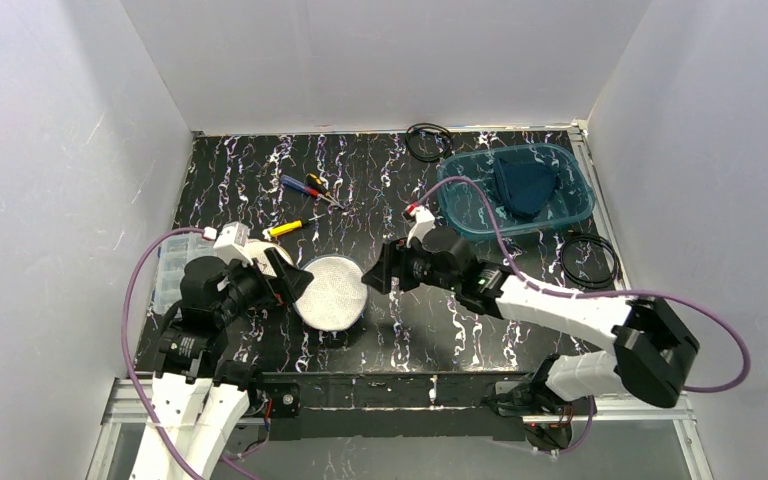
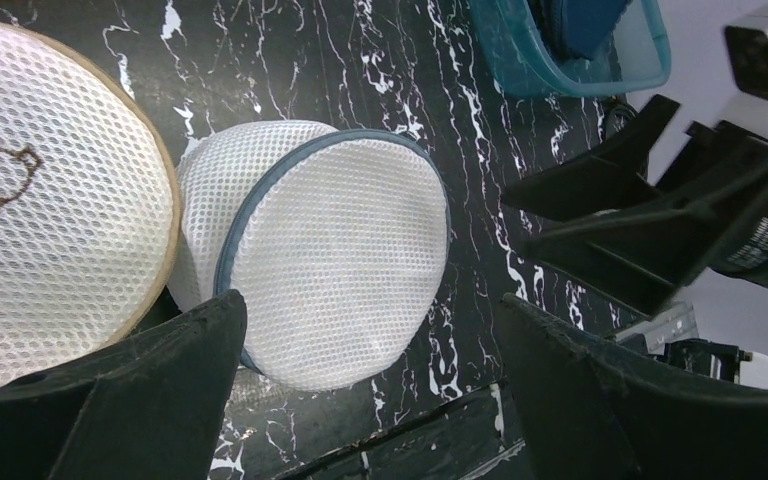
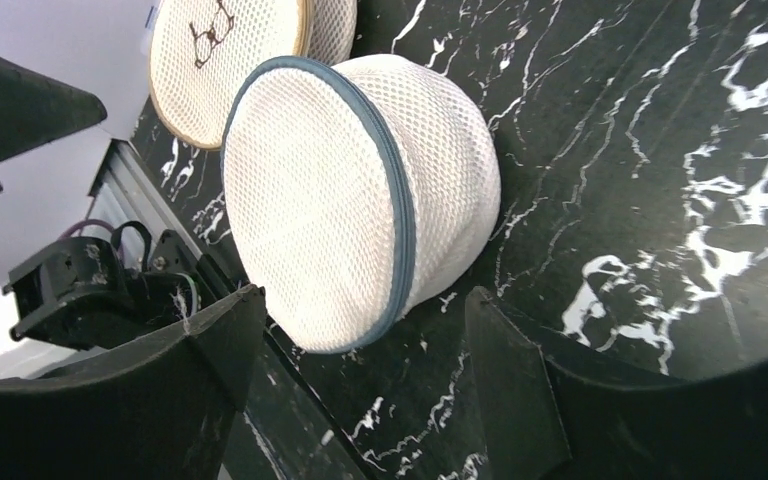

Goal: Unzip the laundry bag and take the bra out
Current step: Pick up the laundry bag at the center of the board.

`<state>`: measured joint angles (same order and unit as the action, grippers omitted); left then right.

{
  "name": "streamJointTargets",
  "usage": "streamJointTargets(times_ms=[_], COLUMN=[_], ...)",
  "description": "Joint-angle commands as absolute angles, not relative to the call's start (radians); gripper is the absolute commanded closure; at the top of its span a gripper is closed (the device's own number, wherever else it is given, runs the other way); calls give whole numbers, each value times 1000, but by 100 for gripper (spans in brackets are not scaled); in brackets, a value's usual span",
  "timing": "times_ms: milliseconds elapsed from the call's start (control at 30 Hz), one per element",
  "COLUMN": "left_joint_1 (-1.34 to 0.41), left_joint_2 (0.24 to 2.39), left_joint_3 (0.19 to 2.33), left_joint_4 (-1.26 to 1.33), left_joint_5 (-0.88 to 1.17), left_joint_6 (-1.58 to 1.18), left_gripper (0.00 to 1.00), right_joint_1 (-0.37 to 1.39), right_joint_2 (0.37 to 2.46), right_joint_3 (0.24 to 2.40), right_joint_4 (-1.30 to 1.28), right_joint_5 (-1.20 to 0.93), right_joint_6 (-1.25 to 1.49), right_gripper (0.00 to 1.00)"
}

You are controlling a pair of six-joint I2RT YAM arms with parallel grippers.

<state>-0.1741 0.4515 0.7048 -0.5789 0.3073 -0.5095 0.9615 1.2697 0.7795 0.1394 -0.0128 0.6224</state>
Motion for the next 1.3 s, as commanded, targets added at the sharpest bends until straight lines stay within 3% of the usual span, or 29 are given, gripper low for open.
streamJointTargets(times_ms=[0, 267, 567, 967, 1267], left_joint_1=[-176, -177, -177, -178, -219], left_joint_2=[473, 490, 491, 494, 479], left_joint_3=[688, 687, 687, 686, 631], left_joint_4=[-544, -543, -542, -542, -523], left_joint_5=[387, 394, 401, 404, 437], left_joint_6=[-507, -508, -505, -506, -618], left_gripper=[8, 9, 9, 9, 13], right_joint_1=[960, 960, 961, 941, 903], right_joint_2=[1351, 1464, 1545, 1473, 1159], right_joint_3=[777, 804, 846, 806, 630], right_joint_4=[327, 336, 336, 285, 201], right_joint_5=[-65, -55, -97, -115, -35], right_joint_6=[718, 747, 729, 732, 866], right_gripper=[21, 36, 43, 97, 99])
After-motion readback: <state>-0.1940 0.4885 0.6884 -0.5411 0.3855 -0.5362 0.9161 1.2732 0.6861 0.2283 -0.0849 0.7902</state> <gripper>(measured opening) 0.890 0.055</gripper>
